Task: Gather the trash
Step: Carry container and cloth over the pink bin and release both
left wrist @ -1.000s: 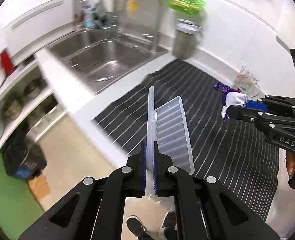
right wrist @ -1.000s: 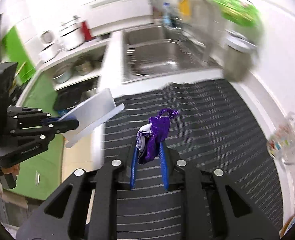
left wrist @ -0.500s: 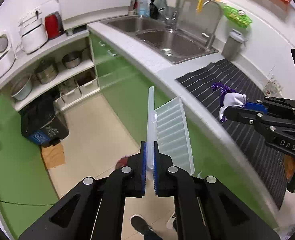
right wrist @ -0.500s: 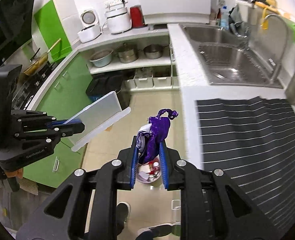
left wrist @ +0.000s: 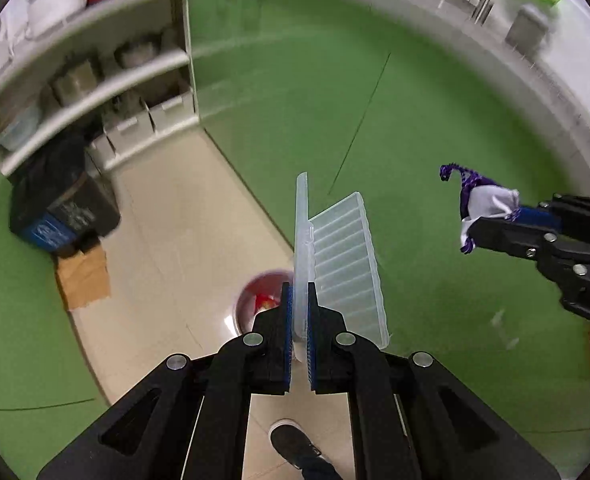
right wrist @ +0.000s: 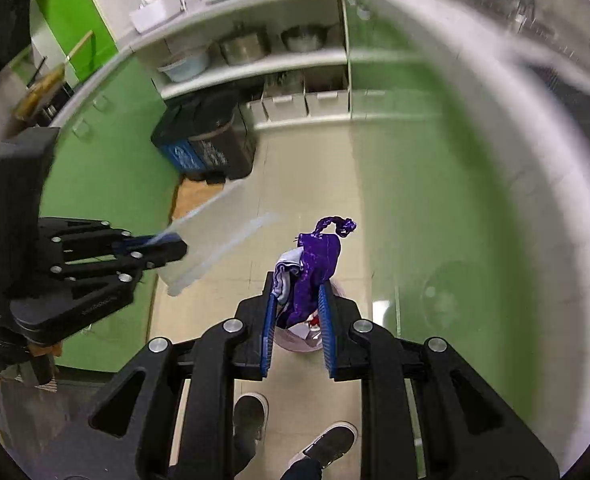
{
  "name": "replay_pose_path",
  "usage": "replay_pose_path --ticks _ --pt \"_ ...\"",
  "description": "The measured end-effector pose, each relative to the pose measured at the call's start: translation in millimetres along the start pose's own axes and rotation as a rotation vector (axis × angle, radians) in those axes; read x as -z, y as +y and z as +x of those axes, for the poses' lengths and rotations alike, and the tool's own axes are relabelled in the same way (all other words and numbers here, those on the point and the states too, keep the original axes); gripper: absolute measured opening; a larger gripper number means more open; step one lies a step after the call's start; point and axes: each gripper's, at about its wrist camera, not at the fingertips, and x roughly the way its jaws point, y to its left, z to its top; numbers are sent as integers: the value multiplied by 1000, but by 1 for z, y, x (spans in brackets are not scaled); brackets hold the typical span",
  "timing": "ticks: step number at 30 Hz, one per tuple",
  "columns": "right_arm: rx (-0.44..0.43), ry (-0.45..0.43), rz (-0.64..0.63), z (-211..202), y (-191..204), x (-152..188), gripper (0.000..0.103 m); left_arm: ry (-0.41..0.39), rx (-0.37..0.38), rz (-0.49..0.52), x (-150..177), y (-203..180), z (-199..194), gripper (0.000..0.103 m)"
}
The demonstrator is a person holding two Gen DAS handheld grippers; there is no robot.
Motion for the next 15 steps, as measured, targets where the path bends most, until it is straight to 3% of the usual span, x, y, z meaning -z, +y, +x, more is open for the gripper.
replay_pose_path --ticks 6,13,15 --pt "1 48 2 69 -17 32 19 53 18 -19 32 14 89 6" --pt "-3 77 15 103 -24 38 19 62 24 -34 32 22 120 7" --pt "-5 78 18 110 -21 34 19 48 17 -41 30 23 121 18"
